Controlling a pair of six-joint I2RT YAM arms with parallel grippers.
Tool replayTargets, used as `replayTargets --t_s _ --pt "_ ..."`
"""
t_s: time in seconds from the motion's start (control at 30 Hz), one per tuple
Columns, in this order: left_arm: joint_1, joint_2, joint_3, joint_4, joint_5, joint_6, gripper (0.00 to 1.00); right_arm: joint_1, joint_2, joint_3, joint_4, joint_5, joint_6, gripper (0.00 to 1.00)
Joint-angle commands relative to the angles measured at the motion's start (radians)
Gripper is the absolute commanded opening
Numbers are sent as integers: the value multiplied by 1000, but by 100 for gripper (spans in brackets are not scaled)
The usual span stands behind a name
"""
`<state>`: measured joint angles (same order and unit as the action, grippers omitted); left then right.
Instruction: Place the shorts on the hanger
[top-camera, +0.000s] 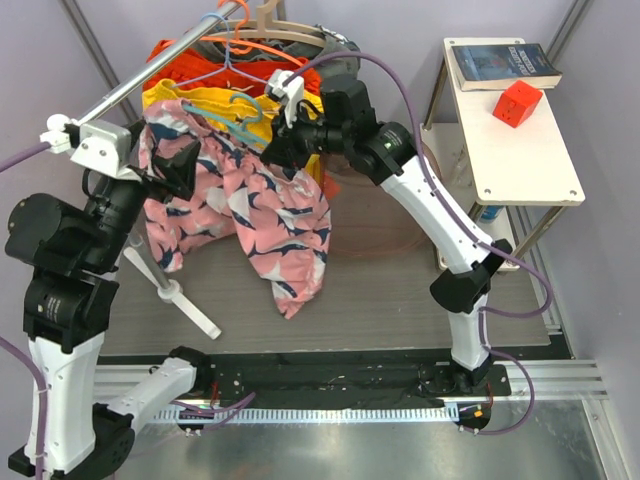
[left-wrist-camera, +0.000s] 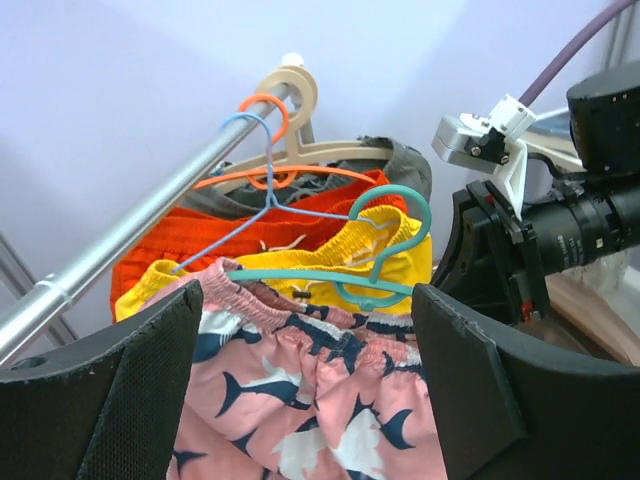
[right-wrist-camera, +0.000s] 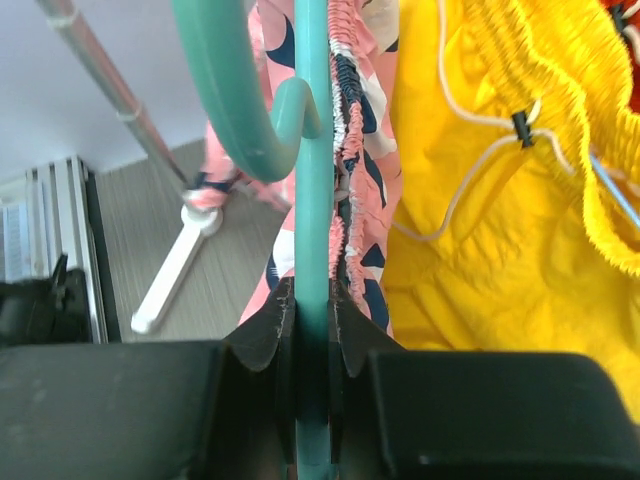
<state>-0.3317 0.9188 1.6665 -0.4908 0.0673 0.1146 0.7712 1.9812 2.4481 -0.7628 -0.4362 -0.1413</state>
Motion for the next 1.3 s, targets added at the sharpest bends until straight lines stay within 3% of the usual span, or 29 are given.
replayTargets --t_s 0.0,0.13,0.3,0.43,0.57,0.7,0.87,1.03,1.27 --pt "2 -11 -39 88 -69 -29 81 -1 19 68 197 11 120 1" --pt "3 -27 -115 -3 40 -180 66 -1 8 43 240 -10 167 1" --pt "3 -78 -266 38 141 -418 57 -1 -8 -20 331 -36 316 1" --pt "3 -83 -378 127 115 -506 56 2 -16 -76 367 -102 407 1" --pt "2 -80 -430 262 68 -602 57 8 -96 -211 414 -67 407 1" --pt "3 -61 -454 293 -7 -708 60 17 -139 -304 511 -68 425 1" --pt "3 -55 -478 330 -119 -754 60 34 -159 -343 540 -64 434 1" --pt "3 -37 -482 368 -161 -744 54 54 -177 -380 582 -46 445 1" --pt "3 -171 -577 354 -40 -624 54 56 -180 -376 576 68 503 1"
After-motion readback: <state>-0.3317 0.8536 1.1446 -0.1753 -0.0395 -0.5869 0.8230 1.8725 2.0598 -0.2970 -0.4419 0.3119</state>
